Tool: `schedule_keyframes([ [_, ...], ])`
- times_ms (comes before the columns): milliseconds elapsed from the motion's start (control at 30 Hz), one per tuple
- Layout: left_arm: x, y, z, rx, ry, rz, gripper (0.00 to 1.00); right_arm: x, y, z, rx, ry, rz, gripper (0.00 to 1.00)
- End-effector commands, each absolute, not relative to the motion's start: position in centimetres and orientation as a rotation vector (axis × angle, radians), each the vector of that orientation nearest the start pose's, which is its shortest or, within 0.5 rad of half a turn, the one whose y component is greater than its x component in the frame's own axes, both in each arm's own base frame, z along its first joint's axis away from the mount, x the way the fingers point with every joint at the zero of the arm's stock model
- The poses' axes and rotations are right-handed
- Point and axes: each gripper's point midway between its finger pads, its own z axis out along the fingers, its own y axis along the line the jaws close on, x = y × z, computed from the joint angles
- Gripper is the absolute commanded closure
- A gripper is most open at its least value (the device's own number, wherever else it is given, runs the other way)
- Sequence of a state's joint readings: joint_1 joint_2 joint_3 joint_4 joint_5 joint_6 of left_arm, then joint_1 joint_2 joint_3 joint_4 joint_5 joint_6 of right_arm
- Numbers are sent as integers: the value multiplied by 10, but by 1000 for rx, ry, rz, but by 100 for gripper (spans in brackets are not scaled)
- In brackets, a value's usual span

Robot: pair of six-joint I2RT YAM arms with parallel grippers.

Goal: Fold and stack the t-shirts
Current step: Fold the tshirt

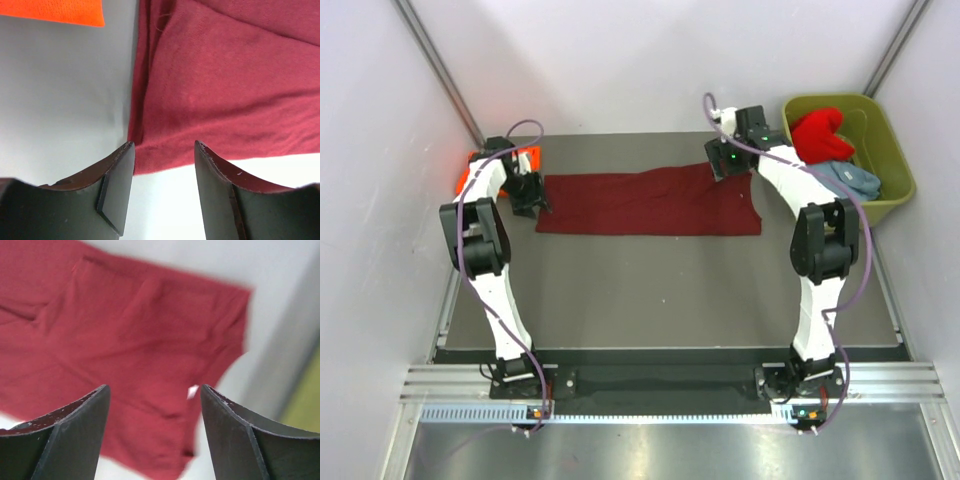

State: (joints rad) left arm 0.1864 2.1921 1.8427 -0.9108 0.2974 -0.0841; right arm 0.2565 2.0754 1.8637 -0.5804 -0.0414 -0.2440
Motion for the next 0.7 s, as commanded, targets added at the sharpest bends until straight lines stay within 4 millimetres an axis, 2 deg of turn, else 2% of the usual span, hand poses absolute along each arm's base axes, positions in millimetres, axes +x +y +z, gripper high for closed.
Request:
schedule_keyframes([
  [0,466,34,57,-303,2775,-368,44,510,127,121,-234,2460,409,27],
  [133,464,38,45,-319,2797,-342,44,505,109,90,-120,2542,456,26],
  [300,461,39,33,-319,2825,-323,45,500,81,75,10,2581,481,26],
  [367,461,38,30,-317,2830,-318,46,493,77,66,25,2608,491,26],
  [433,461,37,27,-311,2840,-318,49,486,82,62,22,2623,539,26],
  [467,460,35,25,-306,2845,-317,51,479,83,54,40,2649,558,25],
  [533,458,33,22,-292,2858,-310,60,472,87,46,57,2669,596,26],
  [567,456,31,21,-286,2867,-312,74,468,88,41,69,2684,603,26],
  [667,448,26,18,-272,2890,-312,100,465,88,31,68,2710,598,26],
])
